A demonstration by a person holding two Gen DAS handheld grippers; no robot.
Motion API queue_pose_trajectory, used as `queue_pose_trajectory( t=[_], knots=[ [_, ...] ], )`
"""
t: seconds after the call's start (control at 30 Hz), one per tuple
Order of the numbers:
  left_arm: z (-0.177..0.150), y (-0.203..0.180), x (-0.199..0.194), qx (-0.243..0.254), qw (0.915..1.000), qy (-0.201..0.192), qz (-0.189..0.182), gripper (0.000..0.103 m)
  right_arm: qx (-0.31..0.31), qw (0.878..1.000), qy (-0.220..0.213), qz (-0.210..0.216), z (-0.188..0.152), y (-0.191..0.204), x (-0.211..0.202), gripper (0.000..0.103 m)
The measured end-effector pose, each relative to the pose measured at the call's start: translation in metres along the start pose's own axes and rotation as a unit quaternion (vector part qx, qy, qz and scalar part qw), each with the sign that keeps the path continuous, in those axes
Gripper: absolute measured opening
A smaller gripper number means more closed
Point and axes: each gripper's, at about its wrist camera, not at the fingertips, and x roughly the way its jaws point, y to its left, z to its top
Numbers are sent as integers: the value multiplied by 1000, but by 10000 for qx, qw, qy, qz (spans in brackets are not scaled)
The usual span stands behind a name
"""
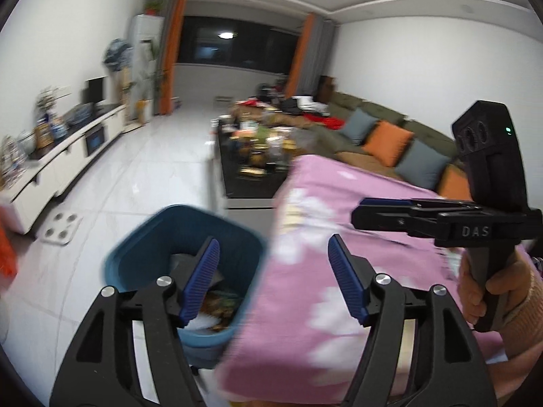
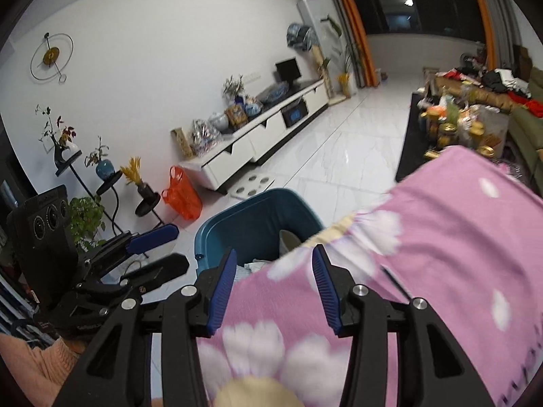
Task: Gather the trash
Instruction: 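Return both tools to the table above the remaining tissue, then grasp the white tissue with the left gripper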
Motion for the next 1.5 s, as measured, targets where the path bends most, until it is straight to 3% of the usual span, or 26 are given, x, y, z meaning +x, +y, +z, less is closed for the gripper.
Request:
queue_pose_trajectory(
  t=[0.3,0.67,0.87,1.27,1.5],
  knots=[
    [-11,-92,26,586,9902,356,-1212,67,437,9945,-484,-817,-47,-46,-99,46],
    [-37,-213,68,1151,9548,1012,-2546,67,1149,9730,-955,-1760,-97,-107,-192,47],
    [-58,-274,86,1454,9363,1376,-2887,67,1442,9600,-1231,-2062,-120,-127,-229,48],
    [-63,-336,128,1591,9116,2077,-3170,67,1799,9461,-1418,-2288,-150,-155,-265,48],
    [-68,-362,142,1645,9055,2328,-3145,66,1894,9445,-1434,-2271,-157,-162,-268,48]
  ],
)
